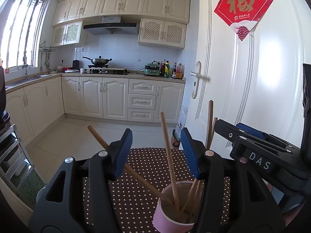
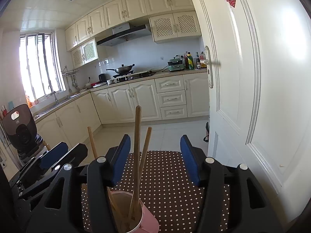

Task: Organize utensils
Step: 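Open the left tool to release the chopstick into the pink cup, then raise the open left tool away from the cup back toward the chopsticks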

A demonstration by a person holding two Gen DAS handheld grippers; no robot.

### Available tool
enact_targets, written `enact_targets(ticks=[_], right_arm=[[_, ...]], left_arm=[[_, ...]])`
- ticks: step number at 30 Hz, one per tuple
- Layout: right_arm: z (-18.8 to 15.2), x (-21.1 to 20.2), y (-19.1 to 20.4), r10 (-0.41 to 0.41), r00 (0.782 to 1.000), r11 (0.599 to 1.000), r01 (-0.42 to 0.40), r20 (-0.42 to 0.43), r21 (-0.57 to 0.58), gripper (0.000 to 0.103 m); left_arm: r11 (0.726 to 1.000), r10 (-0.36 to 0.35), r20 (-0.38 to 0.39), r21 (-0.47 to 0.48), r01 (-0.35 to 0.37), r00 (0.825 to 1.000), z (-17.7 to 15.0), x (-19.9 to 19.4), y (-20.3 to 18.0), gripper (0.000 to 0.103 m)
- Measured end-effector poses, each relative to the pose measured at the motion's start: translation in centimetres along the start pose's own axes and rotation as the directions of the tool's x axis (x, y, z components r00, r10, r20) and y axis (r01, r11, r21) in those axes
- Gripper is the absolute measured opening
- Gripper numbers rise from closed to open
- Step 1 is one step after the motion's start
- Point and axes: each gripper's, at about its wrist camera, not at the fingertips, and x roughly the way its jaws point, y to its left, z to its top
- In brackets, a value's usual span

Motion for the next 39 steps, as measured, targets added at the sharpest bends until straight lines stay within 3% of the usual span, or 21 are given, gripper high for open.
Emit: enact_targets(ticks=[16,39], right_arm=[[-0.1,-1.8,-0.7,-0.032,0.999,0.999,0.032,0.021,0.009,0.057],[-0.8,-5.8,0.0,-0.040,0.999,0.999,0.041,0.010,-0.029,0.064]], left_arm=[[1.000,0.006,0.017,-0.014,-0.006,1.000,0.5,-0.9,-0.3,0.057],[0.999,0.035,0.008,-0.014,-0.035,0.999,-0.6,-5.2,-1.1,0.061]])
